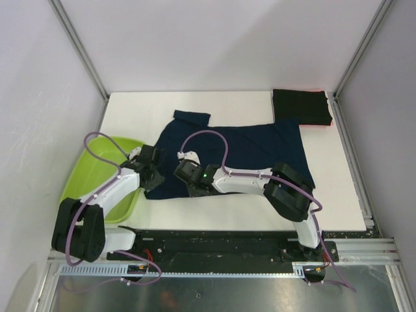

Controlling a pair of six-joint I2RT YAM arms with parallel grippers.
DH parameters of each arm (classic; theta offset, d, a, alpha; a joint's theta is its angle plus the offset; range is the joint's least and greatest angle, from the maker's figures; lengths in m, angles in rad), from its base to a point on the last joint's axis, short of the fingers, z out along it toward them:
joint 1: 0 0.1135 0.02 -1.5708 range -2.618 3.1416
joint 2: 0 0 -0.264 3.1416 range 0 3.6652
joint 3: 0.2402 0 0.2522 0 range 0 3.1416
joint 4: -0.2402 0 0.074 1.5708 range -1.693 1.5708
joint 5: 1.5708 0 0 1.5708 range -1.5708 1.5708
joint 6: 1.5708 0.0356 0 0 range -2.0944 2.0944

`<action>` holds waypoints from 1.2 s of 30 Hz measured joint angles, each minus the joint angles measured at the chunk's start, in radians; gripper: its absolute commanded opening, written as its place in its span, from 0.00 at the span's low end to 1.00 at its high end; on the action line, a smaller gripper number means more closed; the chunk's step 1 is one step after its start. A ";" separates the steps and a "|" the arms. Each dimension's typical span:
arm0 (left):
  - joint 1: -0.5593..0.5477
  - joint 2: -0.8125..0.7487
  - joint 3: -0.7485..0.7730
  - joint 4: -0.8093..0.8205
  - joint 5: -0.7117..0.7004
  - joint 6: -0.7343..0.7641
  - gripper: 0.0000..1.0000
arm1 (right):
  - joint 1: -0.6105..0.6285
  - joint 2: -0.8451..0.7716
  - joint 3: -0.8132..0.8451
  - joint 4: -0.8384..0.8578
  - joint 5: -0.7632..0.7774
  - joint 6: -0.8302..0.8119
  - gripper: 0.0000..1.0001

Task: Fold and stack the t-shirts
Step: Fold the flattened tshirt in 1/3 of the way

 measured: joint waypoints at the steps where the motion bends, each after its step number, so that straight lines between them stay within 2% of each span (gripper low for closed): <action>1: 0.000 0.005 0.002 0.002 0.000 0.000 0.36 | 0.000 0.001 0.006 -0.002 0.003 0.000 0.05; 5: 0.000 0.025 0.013 0.012 0.005 0.000 0.35 | 0.000 0.003 0.021 -0.013 0.010 -0.001 0.00; 21: 0.000 0.112 0.027 0.056 0.015 -0.002 0.33 | -0.010 0.003 0.027 -0.022 0.013 -0.001 0.00; 28: 0.000 0.138 0.032 0.074 0.014 -0.001 0.22 | -0.014 0.003 0.028 -0.023 0.013 -0.001 0.00; 34: 0.000 0.138 0.066 0.080 0.011 0.000 0.04 | -0.019 0.003 0.028 -0.028 0.013 0.000 0.00; 36: 0.000 0.138 0.077 0.087 0.011 0.000 0.01 | -0.021 0.003 0.028 -0.029 0.013 0.000 0.00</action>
